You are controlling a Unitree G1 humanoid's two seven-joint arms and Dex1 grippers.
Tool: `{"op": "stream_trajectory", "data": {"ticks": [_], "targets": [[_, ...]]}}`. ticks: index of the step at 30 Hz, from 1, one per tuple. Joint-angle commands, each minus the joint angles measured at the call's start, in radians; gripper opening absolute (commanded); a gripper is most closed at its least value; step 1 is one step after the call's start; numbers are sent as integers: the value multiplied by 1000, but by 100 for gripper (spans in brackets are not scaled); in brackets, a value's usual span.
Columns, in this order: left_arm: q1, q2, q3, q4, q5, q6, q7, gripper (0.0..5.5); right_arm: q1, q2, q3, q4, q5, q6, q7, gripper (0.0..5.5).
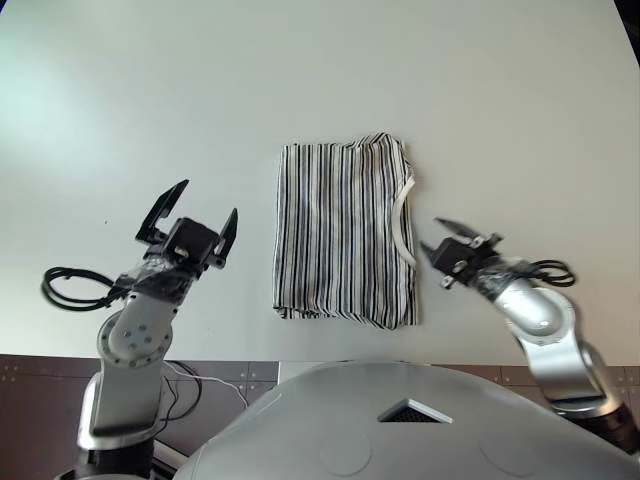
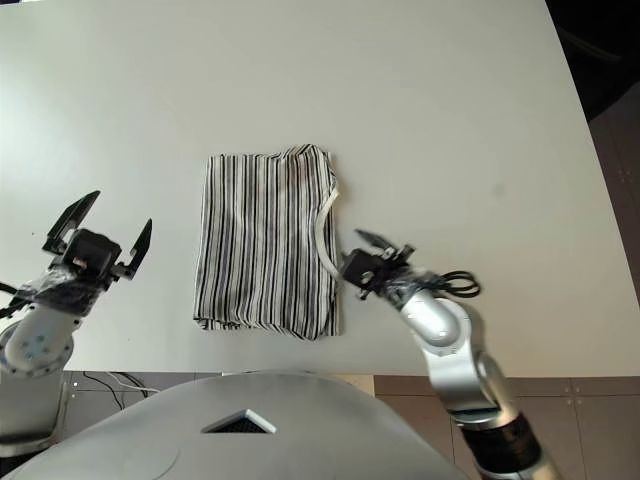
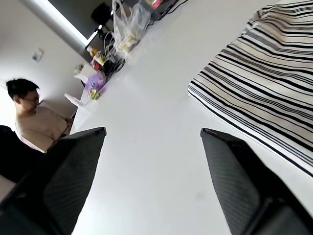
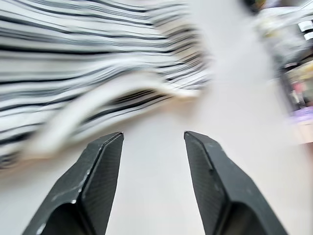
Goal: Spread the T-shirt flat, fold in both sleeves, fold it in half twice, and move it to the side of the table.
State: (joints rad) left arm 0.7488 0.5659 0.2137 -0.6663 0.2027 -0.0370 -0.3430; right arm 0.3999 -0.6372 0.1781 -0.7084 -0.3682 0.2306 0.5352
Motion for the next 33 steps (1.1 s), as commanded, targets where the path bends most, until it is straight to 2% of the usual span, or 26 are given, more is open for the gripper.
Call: {"op": "stream_trajectory", "data": {"ticks": [1,4,7,11,15,22,28,33], "targets": [[296,75,156,30,102,-358,-62,360,175,-232,-213,7,93,-478,87,228],[372,138,139,159,229,-630,-38,360,348,-355,-223,222,-65,-898,-12,228],[399,167,77,300,370,-811,7,360,339,-402,-191,344,-111,-1049,-21,228],[358,187,49,437,482,-930,64,360,257,-437,-114,439,-124,-1164,12,228],[261,184,7,448,496,-920,59,360,146,-359,-5,417,-120,-1109,57,228],[16,208,-78,475,428,-845,-5,360,97,-166,86,360,-227,-916,49,228],[-66,188,-101,507,442,-791,-12,360,24,-176,109,393,-204,-896,73,228],[-85,218,-80,493,393,-780,-39,360,71,-249,54,401,-161,-911,65,228]]}}
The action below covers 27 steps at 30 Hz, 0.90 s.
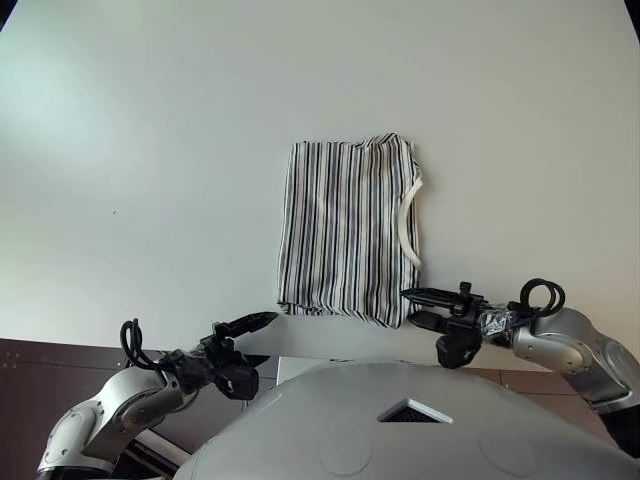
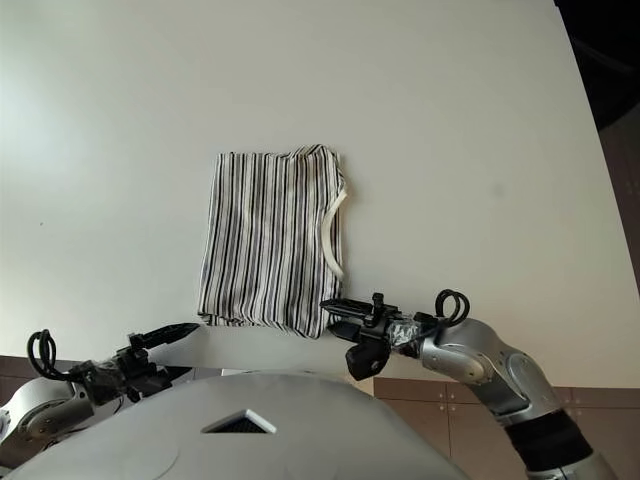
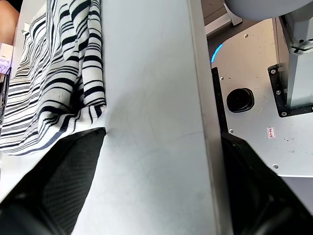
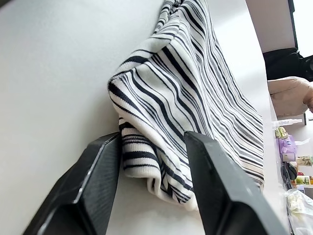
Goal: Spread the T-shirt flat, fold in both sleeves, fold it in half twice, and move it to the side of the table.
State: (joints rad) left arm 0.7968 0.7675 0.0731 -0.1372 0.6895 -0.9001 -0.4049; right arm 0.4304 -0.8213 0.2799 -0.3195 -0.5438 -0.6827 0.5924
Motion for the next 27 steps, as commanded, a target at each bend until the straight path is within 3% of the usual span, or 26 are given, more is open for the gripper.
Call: {"op": "stream_trajectory", "data": {"ticks": [1,6,9,15,19,23,27], "targets": [[-117,32,79,-45,-116,86,9,360,64,-92,-71,18,22,-13,0,228],[56,165,168,-254,-451,174,-187,431,203,-130,-184,24,9,-32,-71,228],[140,332,155,-323,-634,231,-404,431,324,-35,-200,-47,-64,36,-134,228],[4,412,134,-449,-884,416,-542,431,340,41,-171,-95,-147,99,-172,228],[-101,383,120,-360,-787,360,-560,431,339,38,-151,-104,-160,99,-168,228],[-150,356,92,-119,-572,103,-526,431,294,8,-145,-80,-143,85,-152,228],[-205,186,23,-16,-376,-48,-367,431,148,-32,-99,-10,-103,37,-105,228]]}}
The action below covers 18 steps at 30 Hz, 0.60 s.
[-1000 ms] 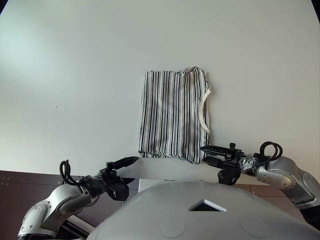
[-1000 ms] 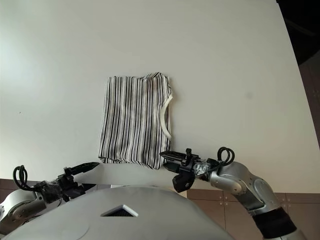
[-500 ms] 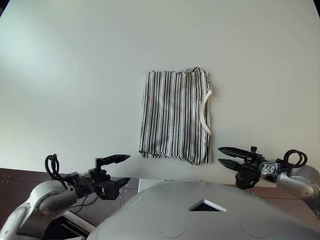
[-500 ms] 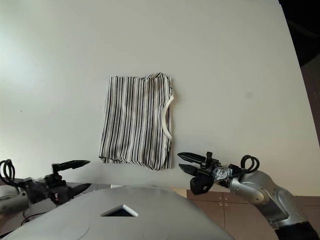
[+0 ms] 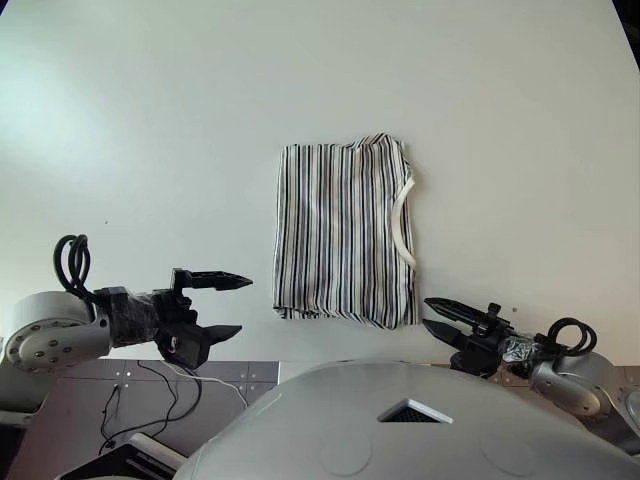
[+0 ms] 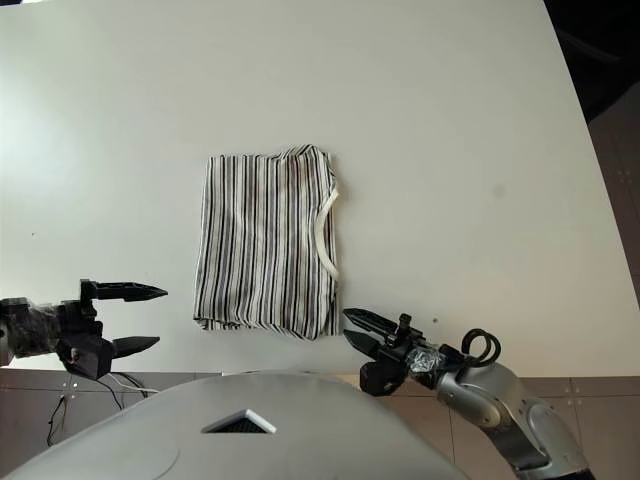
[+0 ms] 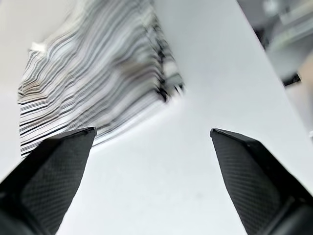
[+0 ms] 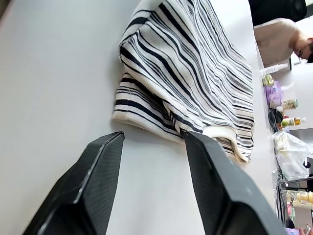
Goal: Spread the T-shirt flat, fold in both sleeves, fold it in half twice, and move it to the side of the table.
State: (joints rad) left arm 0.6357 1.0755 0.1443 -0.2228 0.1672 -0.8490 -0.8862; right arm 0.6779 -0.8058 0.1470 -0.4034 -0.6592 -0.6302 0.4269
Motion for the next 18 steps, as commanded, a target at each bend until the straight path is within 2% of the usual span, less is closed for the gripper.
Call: {"op": "stream_trajectory", "data": {"ticks": [1,4,8,13,18], "targets": [[-19,-164,-50,67,206,-113,154,431,-157,-67,48,108,34,-43,81,228],[12,-238,-56,71,344,-134,248,431,-272,-114,85,174,93,-106,132,228],[-19,-222,-64,137,459,-140,323,431,-350,-155,125,211,173,-152,193,228],[-56,-195,-95,178,497,-124,369,431,-370,-210,177,204,286,-174,285,228],[-175,-184,-185,233,487,-136,377,431,-345,-165,210,170,289,-139,290,228]]}}
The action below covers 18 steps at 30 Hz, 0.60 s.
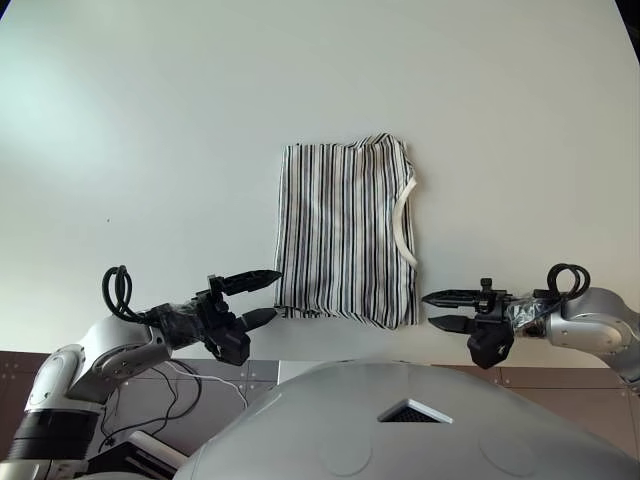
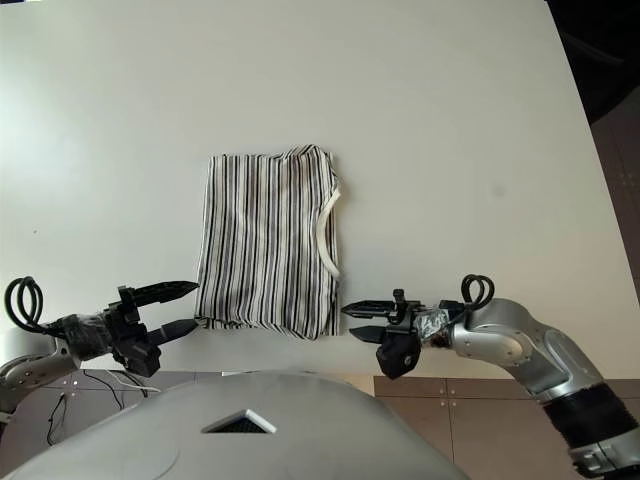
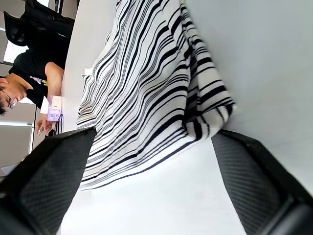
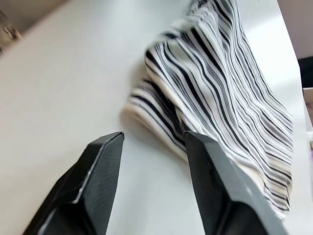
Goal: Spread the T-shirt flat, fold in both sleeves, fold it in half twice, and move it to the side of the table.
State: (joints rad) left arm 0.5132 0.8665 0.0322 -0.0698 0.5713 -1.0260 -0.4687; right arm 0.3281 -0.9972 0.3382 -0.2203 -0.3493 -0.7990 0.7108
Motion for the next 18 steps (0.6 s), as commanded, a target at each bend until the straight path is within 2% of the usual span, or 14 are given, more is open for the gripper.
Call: {"op": "stream_trajectory", "data": {"ticks": [1,9,16,18], "targets": [[-79,23,-96,93,78,37,-40,431,1,50,25,-11,-32,44,-2,228],[-89,78,-176,89,-6,26,-46,431,-11,134,43,-32,-95,98,-33,228],[-61,106,-221,88,3,4,-26,309,-24,133,21,-96,-89,138,-26,228],[-75,106,-228,98,8,4,-20,292,-31,132,34,-91,-90,135,-19,228]]}}
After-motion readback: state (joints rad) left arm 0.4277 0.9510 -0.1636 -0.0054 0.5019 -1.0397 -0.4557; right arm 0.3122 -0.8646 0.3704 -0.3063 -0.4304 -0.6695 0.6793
